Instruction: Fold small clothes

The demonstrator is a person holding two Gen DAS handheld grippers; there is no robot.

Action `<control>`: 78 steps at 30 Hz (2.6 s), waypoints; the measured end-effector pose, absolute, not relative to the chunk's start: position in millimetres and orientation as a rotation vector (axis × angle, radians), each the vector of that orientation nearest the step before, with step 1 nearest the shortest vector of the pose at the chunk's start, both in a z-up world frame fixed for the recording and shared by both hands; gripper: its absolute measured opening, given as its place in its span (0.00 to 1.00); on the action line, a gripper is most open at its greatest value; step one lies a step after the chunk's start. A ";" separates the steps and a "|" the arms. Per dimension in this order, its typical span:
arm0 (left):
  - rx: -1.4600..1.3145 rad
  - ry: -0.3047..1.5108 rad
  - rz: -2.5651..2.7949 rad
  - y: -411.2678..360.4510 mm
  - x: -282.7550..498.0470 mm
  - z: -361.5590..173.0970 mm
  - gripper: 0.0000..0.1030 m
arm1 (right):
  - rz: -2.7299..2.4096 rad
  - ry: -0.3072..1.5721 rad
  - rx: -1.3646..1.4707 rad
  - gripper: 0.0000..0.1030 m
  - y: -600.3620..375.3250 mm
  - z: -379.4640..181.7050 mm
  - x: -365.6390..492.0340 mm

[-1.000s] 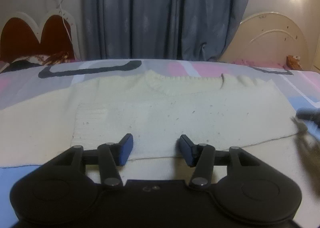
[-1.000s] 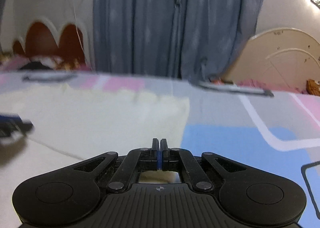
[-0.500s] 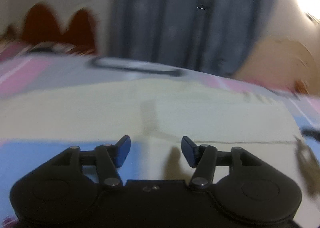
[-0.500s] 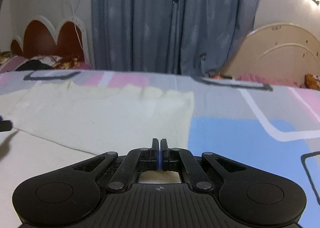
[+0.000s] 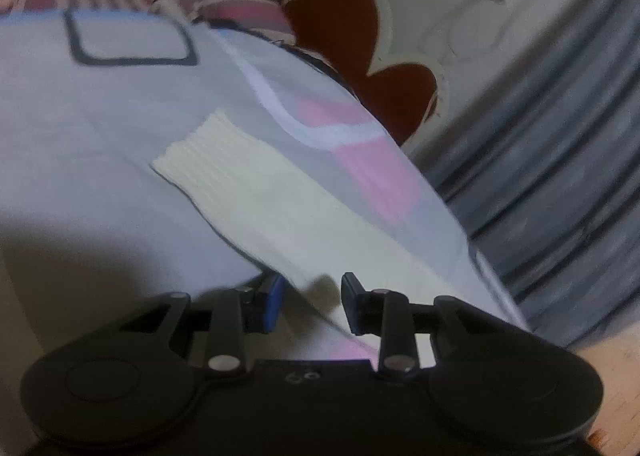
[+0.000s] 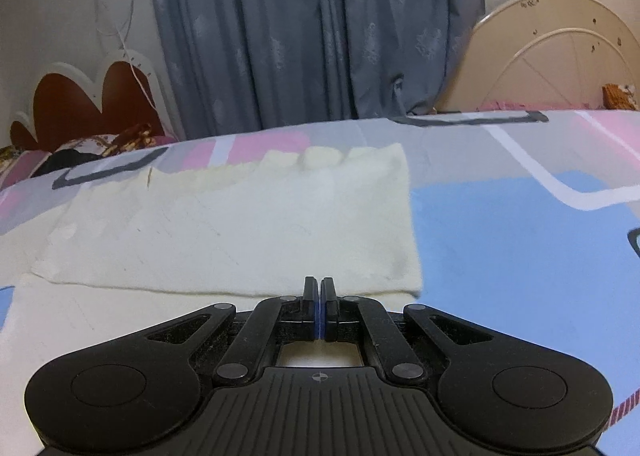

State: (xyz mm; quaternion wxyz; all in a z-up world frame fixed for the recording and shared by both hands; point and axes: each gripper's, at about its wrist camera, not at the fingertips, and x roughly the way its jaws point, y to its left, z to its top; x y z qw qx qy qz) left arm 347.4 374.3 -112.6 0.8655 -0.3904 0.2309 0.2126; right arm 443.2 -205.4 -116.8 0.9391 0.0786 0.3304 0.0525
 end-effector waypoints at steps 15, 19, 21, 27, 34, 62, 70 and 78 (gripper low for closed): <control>-0.870 0.419 0.475 419.2 355.6 -115.6 0.03 | 0.011 0.697 0.200 0.00 -224.0 -116.5 455.1; -0.878 0.381 0.469 426.9 359.4 -105.8 0.03 | 0.005 0.667 0.209 0.00 -236.9 -107.4 447.2; -0.850 0.460 0.496 424.1 369.9 -107.6 0.03 | -0.001 0.676 0.218 0.00 -245.1 -109.2 444.5; -0.686 0.415 0.340 366.7 384.7 -69.2 0.03 | -0.022 0.679 0.249 0.00 -262.9 -112.2 433.8; -0.364 0.501 -0.008 186.0 451.6 -29.3 0.03 | -0.011 0.656 0.278 0.00 -268.8 -108.1 428.4; -0.092 0.666 0.026 92.0 409.2 -108.0 0.45 | 0.269 0.675 0.379 0.52 -219.5 -108.6 467.3; -0.165 0.704 0.055 108.7 442.9 -115.5 0.47 | 0.321 0.716 0.245 0.05 -177.2 -115.5 498.3; -0.124 0.680 0.062 111.4 438.6 -118.9 0.38 | 0.367 0.388 0.196 0.04 -186.7 -20.6 466.3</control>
